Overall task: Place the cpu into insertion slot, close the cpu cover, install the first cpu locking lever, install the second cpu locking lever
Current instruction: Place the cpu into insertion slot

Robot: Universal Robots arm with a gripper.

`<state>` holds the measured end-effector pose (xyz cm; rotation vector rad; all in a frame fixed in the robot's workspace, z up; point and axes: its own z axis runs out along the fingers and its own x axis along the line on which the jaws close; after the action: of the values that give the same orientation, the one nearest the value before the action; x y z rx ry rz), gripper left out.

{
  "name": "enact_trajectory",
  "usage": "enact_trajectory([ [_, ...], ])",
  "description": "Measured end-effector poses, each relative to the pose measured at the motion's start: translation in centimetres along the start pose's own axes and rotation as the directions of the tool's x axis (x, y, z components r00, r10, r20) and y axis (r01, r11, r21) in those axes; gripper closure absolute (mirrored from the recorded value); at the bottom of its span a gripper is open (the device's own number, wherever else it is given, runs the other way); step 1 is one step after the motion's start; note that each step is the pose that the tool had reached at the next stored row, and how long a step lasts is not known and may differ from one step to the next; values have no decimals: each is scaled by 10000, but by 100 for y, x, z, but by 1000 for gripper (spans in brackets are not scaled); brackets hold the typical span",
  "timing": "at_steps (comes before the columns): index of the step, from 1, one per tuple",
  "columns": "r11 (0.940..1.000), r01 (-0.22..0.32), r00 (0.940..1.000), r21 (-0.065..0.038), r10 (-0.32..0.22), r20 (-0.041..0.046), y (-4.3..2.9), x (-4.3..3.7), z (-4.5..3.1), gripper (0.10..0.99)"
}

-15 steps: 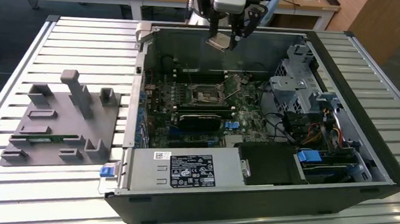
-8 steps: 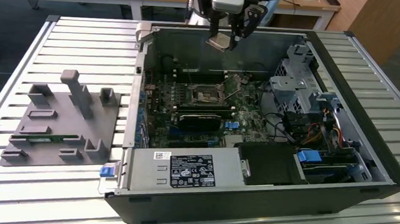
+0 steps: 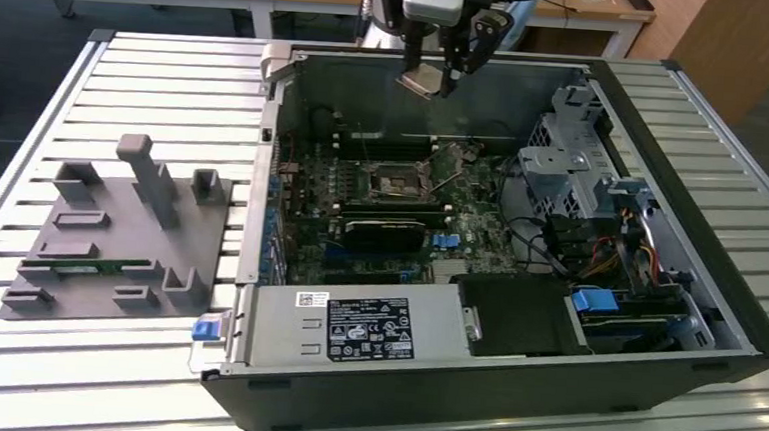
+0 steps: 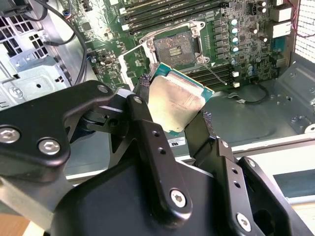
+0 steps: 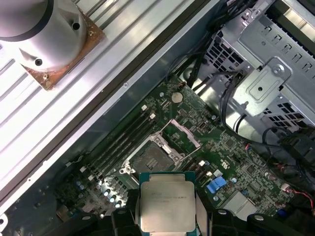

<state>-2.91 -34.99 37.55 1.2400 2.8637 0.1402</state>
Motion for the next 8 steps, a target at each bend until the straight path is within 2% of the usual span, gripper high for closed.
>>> enact_trajectory([
  [8, 9996, -286, 9996, -6, 286, 26, 1, 1, 0, 549],
])
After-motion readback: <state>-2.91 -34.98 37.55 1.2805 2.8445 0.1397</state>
